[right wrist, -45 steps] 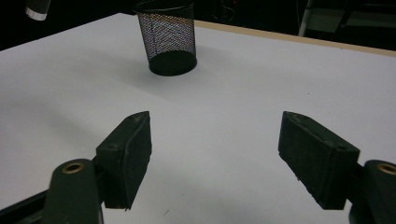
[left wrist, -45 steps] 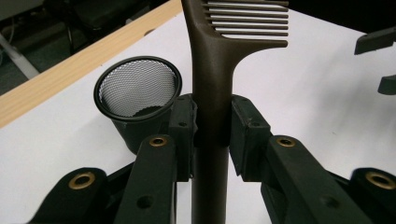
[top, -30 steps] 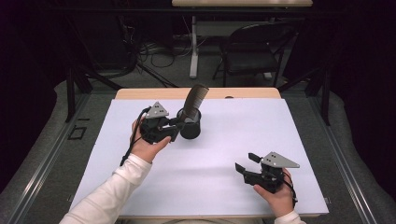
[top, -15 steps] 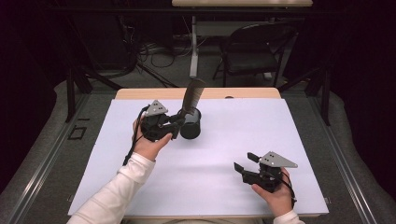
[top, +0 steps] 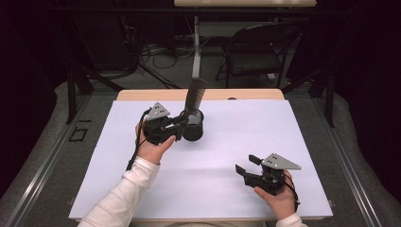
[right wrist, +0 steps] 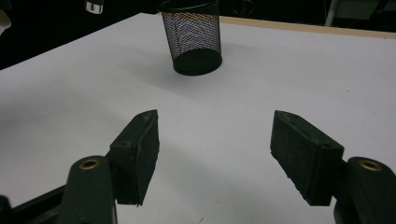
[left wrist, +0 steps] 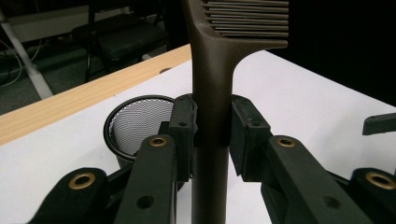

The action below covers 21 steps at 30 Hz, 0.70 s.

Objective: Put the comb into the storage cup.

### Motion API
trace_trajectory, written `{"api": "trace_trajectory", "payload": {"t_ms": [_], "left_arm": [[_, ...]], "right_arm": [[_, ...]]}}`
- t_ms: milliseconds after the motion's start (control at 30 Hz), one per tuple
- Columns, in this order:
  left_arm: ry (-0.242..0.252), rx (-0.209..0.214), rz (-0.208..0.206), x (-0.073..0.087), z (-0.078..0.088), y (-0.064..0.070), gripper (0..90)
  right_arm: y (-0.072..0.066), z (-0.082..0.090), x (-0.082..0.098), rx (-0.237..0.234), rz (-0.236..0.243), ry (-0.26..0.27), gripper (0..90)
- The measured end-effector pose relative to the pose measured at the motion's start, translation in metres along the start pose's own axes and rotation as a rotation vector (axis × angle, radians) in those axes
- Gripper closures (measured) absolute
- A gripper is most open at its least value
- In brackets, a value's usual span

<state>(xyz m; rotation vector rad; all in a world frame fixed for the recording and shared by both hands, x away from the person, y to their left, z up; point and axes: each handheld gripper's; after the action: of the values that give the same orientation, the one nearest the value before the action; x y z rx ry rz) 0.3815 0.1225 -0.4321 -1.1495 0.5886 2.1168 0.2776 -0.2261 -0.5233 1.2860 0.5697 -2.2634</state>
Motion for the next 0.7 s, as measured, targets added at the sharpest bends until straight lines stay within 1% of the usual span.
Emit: {"api": "trace_trajectory", "payload": {"t_ms": [100, 267, 333, 533, 600, 700], "left_arm": [[0.021, 0.004, 0.007, 0.0007, 0.0004, -0.0004, 72.6], [0.064, 0.008, 0.017, 0.0028, 0.0006, 0.0009, 72.5], [0.066, 0.008, 0.019, 0.0038, -0.0005, 0.001, 72.5], [0.081, -0.009, 0.005, 0.004, -0.0015, 0.0031, 72.5], [0.088, -0.012, 0.008, 0.0041, -0.0007, 0.0031, 72.5], [0.097, -0.019, 0.009, 0.0047, 0.0007, 0.0024, 72.6]], "right_arm": [[-0.0006, 0.0, -0.0003, -0.004, -0.005, 0.004, 32.6], [-0.0011, -0.0005, 0.0, 0.009, -0.001, 0.006, 32.6], [-0.0019, -0.0007, -0.0001, 0.016, -0.001, 0.003, 32.5], [-0.0024, -0.0027, -0.0001, 0.017, -0.001, 0.001, 32.4], [-0.0028, -0.0032, 0.0003, 0.011, -0.011, 0.006, 32.4], [-0.0042, -0.004, 0.0004, 0.017, -0.01, 0.008, 32.1]]}}
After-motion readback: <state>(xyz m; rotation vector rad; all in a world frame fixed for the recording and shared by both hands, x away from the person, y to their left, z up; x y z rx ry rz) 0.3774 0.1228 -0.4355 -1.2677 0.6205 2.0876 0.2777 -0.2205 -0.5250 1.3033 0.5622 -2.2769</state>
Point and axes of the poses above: each handheld gripper's, and its own axes: z roughly backward along the jaws, x roughly out of its underside, y roughly to its right, and after that the axes turned 6 degrees about -y, right-handed
